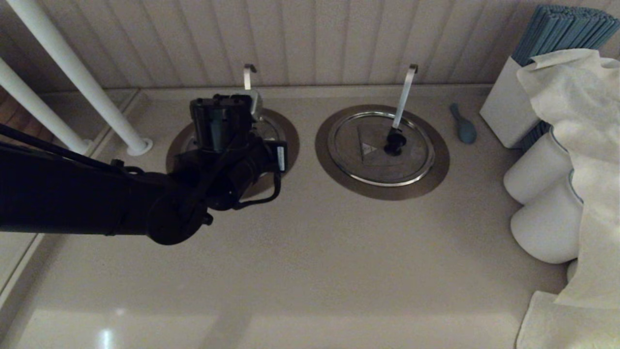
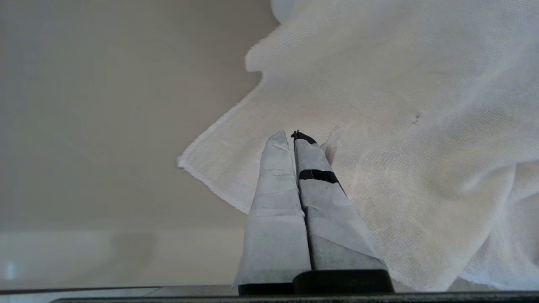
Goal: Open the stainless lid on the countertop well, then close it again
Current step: Open the lid
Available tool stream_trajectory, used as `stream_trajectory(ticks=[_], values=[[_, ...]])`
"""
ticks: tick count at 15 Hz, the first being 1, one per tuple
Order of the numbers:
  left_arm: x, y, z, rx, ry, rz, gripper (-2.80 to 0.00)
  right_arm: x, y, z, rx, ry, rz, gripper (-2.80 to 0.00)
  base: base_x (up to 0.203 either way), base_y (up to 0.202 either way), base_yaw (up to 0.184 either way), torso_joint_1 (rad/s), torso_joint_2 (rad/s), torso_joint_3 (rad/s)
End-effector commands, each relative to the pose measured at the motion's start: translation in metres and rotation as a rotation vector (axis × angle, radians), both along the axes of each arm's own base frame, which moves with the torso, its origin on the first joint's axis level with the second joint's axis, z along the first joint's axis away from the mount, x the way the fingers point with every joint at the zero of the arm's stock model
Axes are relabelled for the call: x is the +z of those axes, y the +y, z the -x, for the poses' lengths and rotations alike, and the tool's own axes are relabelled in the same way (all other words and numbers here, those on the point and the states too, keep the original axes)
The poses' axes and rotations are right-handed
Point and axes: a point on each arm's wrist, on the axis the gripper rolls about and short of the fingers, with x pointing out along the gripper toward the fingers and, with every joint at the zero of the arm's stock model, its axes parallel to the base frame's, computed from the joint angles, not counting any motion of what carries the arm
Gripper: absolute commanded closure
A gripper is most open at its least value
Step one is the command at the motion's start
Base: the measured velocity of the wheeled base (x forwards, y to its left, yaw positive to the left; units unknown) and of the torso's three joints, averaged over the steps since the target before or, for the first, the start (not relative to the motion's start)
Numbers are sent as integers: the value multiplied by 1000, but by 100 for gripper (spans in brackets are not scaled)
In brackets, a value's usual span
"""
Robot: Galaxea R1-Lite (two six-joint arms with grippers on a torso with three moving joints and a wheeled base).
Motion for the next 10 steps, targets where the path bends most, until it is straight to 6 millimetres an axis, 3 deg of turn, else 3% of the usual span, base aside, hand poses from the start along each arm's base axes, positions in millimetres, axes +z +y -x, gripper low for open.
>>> stream_trajectory(ticks=[1,6,10], values=[[-6,8,-6,0,11,-20,0,0,0,0,0,1,1,0,0,0,0,0,0,0],[-8,50,-25,-76,29,-6,0,0,0,0,0,1,-1,0,0,0,0,0,0,0],[-11,58,-36,-74,41,38,0,0,0,0,0,1,1,0,0,0,0,0,0,0]])
